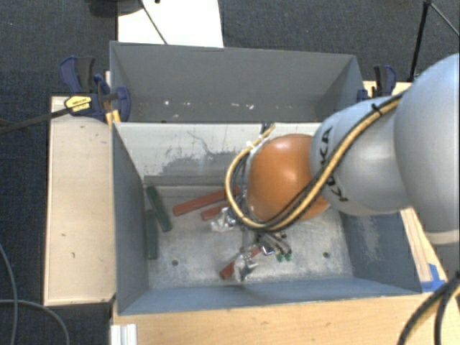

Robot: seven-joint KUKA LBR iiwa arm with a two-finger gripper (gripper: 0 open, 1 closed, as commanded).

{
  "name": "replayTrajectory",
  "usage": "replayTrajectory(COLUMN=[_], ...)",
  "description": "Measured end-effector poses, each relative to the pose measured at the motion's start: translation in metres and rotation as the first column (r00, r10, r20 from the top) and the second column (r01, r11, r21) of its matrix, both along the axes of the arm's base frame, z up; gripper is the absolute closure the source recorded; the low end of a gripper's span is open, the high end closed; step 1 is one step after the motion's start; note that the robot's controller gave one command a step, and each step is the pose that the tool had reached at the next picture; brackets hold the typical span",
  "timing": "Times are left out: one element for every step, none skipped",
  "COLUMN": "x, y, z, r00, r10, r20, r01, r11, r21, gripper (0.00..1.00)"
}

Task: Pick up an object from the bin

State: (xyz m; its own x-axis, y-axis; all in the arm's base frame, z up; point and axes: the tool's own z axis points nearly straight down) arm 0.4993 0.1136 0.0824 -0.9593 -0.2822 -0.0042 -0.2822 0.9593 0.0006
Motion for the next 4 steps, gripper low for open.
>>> replayTrajectory(x=[0.017, 0.017, 0.021, 0.022], y=[-0.051, -0.051, -0.044, -0.042], z=[-0.001, -0.001, 0.023, 0.031], r00=[0.997, 0.997, 0.997, 0.997], r10=[-0.076, -0.077, -0.074, -0.074], r20=[-0.001, -0.001, -0.005, 0.0], r01=[0.076, 0.077, 0.074, 0.074], r11=[0.997, 0.997, 0.997, 0.997], r21=[-0.001, -0.001, -0.002, 0.0], gripper=[1.0, 1.0, 1.0, 1.0])
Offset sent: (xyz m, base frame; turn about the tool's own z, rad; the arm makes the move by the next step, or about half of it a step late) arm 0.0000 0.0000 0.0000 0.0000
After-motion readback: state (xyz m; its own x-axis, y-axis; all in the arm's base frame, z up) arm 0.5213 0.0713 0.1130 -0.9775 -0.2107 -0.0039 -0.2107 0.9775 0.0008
